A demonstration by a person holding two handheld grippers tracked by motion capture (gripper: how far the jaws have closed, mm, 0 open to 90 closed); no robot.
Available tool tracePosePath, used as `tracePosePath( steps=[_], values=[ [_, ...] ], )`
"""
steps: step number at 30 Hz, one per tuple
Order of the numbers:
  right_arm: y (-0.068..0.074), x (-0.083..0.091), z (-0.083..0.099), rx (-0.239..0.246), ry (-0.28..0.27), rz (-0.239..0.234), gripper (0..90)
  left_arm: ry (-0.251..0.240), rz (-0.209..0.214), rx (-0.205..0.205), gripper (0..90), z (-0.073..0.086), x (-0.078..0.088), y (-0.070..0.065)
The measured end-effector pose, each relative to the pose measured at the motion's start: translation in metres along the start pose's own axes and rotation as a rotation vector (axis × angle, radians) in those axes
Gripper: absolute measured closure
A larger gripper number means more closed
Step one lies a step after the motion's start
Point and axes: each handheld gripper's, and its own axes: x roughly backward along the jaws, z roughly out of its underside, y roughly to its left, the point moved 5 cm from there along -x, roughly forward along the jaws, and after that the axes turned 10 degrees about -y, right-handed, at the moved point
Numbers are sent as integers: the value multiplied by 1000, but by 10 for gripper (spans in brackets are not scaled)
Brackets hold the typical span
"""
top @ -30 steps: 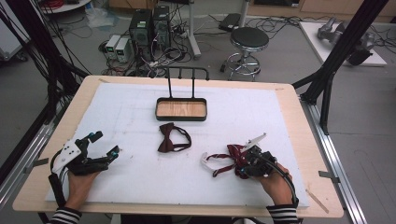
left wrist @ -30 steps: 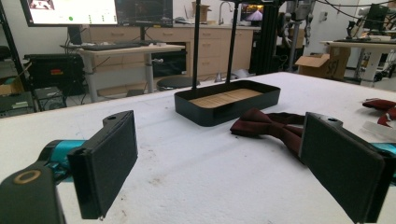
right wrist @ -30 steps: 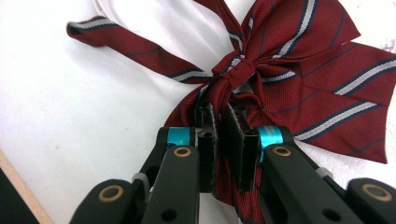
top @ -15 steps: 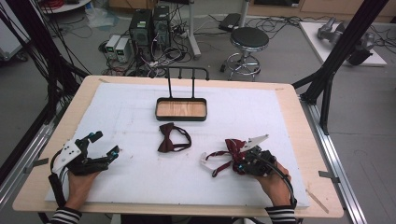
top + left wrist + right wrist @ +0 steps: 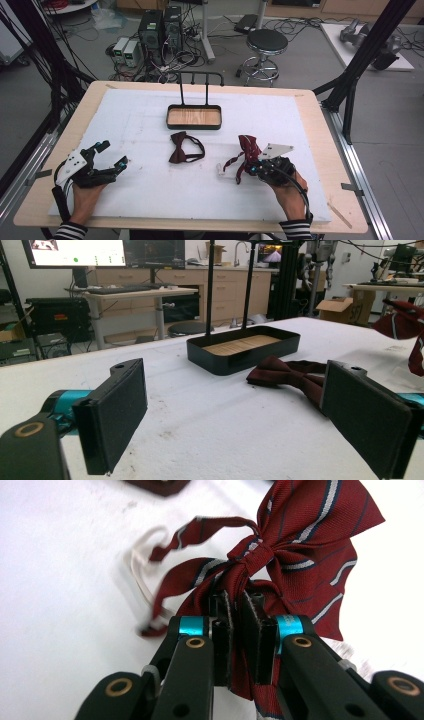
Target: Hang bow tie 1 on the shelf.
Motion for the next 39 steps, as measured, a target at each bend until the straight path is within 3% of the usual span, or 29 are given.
tracePosePath(
  steps=[6,15,32,39],
  values=[
    [3,1,-12,25,-97,32,831,0,0,0,119,0,0,0],
    [2,2,-27,24,-190,83,831,0,0,-1,119,0,0,0],
    [0,-4,-56,48,-274,122,831,1,0,2,119,0,0,0],
    [-4,-7,-78,44,-302,129,831,3,2,4,119,0,0,0]
  ],
)
